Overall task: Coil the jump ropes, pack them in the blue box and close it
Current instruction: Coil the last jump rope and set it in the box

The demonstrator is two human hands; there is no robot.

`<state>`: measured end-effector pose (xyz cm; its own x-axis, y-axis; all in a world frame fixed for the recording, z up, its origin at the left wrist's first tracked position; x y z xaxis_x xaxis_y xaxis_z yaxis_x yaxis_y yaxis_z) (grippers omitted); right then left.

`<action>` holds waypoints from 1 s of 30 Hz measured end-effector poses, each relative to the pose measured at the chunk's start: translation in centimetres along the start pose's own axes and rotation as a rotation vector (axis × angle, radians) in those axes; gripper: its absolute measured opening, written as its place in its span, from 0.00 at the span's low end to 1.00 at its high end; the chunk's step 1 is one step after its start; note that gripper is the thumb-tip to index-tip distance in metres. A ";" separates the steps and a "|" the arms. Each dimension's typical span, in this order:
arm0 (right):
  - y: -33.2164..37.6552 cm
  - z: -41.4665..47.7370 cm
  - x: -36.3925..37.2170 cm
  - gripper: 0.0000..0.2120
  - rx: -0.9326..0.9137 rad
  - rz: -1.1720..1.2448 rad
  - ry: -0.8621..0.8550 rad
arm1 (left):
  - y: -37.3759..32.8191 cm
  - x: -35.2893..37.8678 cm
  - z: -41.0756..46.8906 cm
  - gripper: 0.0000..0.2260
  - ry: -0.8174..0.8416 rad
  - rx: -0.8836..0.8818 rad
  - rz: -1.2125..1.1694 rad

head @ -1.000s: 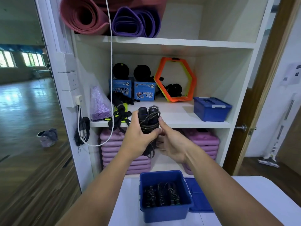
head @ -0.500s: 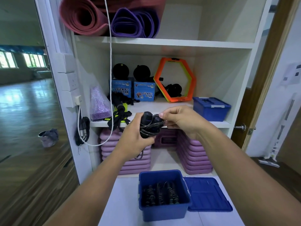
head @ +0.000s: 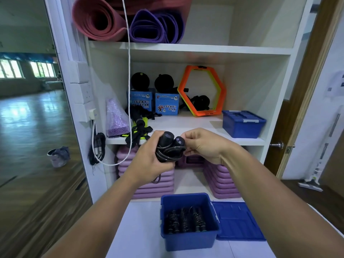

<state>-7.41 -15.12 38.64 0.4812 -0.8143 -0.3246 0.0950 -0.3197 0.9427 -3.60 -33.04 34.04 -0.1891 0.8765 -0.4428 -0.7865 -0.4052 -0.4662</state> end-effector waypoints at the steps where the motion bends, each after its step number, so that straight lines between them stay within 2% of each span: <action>1: -0.1 0.0 0.1 0.12 0.003 0.021 0.005 | 0.0 0.0 -0.2 0.26 -0.003 -0.009 -0.009; 4: -0.3 -0.1 0.5 0.10 0.016 0.054 -0.045 | 0.1 0.0 -0.3 0.24 -0.001 -0.092 -0.101; 7: -1.3 0.5 1.4 0.08 -0.013 0.172 -0.214 | 0.9 0.1 0.0 0.26 -0.024 -0.228 -0.197; 11: -3.6 1.9 3.5 0.09 -0.048 0.360 -0.351 | 2.8 1.0 0.3 0.24 -0.152 -0.530 -0.567; 13: -4.9 2.5 4.2 0.10 -0.044 0.409 -0.369 | 4.0 1.4 0.2 0.23 -0.216 -0.650 -0.726; 15: -6.1 2.9 4.7 0.10 -0.023 0.428 -0.360 | 5.3 1.7 -0.2 0.27 -0.214 -0.762 -0.857; 17: -7.4 3.4 5.4 0.10 -0.006 0.427 -0.348 | 6.3 2.0 -0.8 0.26 -0.195 -0.836 -0.866; 20: -9.1 3.8 6.6 0.09 0.053 0.450 -0.349 | 7.9 2.6 -1.4 0.23 -0.270 -0.859 -0.844; 25: -11.6 4.1 8.2 0.12 0.166 0.577 -0.288 | 9.2 3.6 -3.1 0.11 -0.290 -0.851 -0.706; 30: -13.8 4.7 9.1 0.17 0.235 0.691 -0.312 | 10.9 4.4 -5.0 0.16 -0.320 -0.932 -0.675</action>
<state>-8.47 -20.43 22.28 0.0944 -0.9528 0.2887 -0.3388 0.2419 0.9092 -10.05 -34.87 23.16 -0.1430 0.9564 0.2548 -0.0787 0.2457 -0.9662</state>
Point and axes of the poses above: each hand's wrist, its own z-axis towards the middle knuckle, its own x-axis out of the palm, y = z × x, the point moved 1 cm from there along z, towards the middle knuckle, and after that the axes turned 9 degrees about x, right-handed, at the moved point
